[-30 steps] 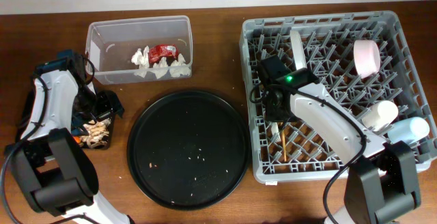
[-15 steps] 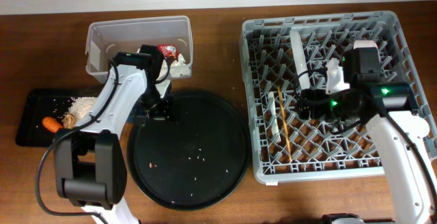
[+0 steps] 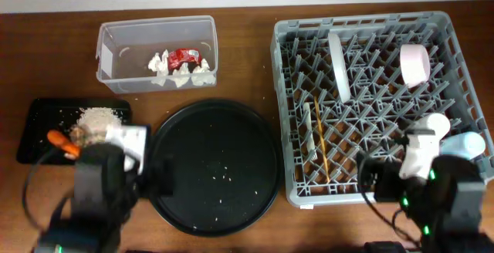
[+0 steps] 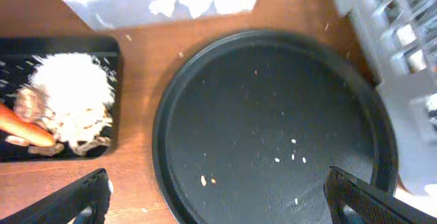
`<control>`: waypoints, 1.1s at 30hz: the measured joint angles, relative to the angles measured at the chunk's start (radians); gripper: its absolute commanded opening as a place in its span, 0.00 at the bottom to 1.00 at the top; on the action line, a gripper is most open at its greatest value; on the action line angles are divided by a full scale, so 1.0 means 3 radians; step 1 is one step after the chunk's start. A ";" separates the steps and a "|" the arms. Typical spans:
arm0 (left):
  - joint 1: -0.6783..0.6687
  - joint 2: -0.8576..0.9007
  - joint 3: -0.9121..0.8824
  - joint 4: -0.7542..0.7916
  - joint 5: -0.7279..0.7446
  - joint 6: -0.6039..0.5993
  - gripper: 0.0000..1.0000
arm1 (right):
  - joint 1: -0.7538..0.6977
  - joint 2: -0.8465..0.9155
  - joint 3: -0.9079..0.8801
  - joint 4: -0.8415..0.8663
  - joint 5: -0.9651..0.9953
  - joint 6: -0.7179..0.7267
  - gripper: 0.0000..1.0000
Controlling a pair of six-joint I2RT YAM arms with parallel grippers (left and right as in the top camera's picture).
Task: Sort waste into correct bins and load items into the dishwasher rack
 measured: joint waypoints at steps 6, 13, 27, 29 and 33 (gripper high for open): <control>0.0000 -0.0768 0.0006 -0.0226 -0.0048 -0.0013 0.99 | 0.0000 -0.0159 -0.0003 -0.0001 0.0027 0.0005 0.98; 0.0000 -0.0768 0.0001 -0.0654 -0.0050 -0.0013 0.99 | 0.0001 -0.0159 -0.0003 -0.0004 0.0027 0.0005 0.98; 0.0000 -0.0771 -0.0001 -0.0661 -0.0061 -0.0013 0.99 | 0.0239 -0.1877 -0.2578 0.3508 0.0384 -0.0300 0.98; 0.0000 -0.0771 -0.0001 -0.0662 -0.0061 -0.0013 0.99 | 0.0242 -0.1881 -0.2861 0.3681 0.0390 -0.0450 0.98; 0.0000 -0.0771 -0.0001 -0.0662 -0.0061 -0.0013 0.99 | 0.0238 -0.1887 -0.3126 0.3452 0.0401 -0.0496 0.98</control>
